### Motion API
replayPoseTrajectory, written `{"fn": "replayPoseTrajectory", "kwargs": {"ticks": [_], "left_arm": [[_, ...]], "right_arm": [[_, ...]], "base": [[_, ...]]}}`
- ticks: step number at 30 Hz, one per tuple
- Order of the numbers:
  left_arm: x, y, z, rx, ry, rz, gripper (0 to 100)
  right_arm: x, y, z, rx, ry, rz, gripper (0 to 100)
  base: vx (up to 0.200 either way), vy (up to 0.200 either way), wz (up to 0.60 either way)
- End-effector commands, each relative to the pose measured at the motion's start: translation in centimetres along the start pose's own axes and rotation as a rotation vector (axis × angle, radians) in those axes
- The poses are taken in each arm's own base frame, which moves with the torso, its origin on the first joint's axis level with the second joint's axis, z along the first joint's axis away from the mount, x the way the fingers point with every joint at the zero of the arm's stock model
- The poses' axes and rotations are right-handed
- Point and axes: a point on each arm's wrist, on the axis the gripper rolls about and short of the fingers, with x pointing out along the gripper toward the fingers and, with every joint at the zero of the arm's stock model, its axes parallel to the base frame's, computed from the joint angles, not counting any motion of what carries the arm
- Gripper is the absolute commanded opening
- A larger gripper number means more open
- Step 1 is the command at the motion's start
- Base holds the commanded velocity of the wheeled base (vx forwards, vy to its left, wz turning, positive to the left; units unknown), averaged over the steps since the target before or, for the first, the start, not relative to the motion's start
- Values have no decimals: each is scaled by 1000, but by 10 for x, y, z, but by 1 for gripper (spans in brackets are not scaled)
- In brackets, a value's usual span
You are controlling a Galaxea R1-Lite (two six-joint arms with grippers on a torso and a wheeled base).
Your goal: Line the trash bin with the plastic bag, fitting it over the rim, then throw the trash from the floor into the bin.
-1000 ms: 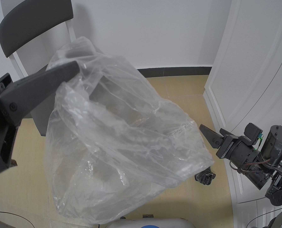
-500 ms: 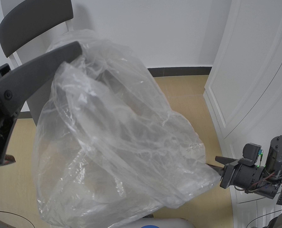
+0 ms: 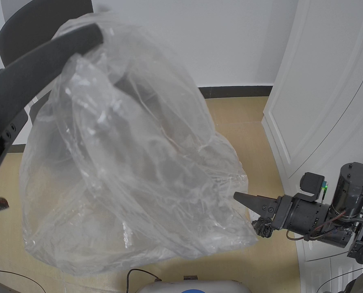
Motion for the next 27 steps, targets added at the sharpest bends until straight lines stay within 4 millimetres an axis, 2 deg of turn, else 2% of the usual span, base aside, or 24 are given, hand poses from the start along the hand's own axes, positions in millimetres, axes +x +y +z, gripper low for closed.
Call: {"fn": "replayPoseTrajectory", "kwargs": {"ticks": [1,2,3,7,11,19,27], "left_arm": [[1,-1,1,0,-16,-8,0],[1,-1,1,0,-16,-8,0],[0,-1,1,0,-17,-8,0],[-2,-1,2,2,-22,-7,0],[-6,-2,1,1,-20,-7,0],[-10,-2,-4,-7,-8,-6,0],[-11,-3,-3,-18,-30,-10,0]], "right_arm": [[39,-16,-16,9,54,-15,100],[40,-16,-16,10,52,-12,100],[55,-19,-18,10,36,-1,100],[84,-26,-19,24,-39,38,100],[99,-30,-9,55,-149,94,100],[105,-37,13,61,-228,102,100],[109,-40,25,70,-265,129,100]], "base": [[0,0,0],[0,0,0],[0,0,0],[0,0,0],[0,0,0],[0,0,0],[0,0,0]]}}
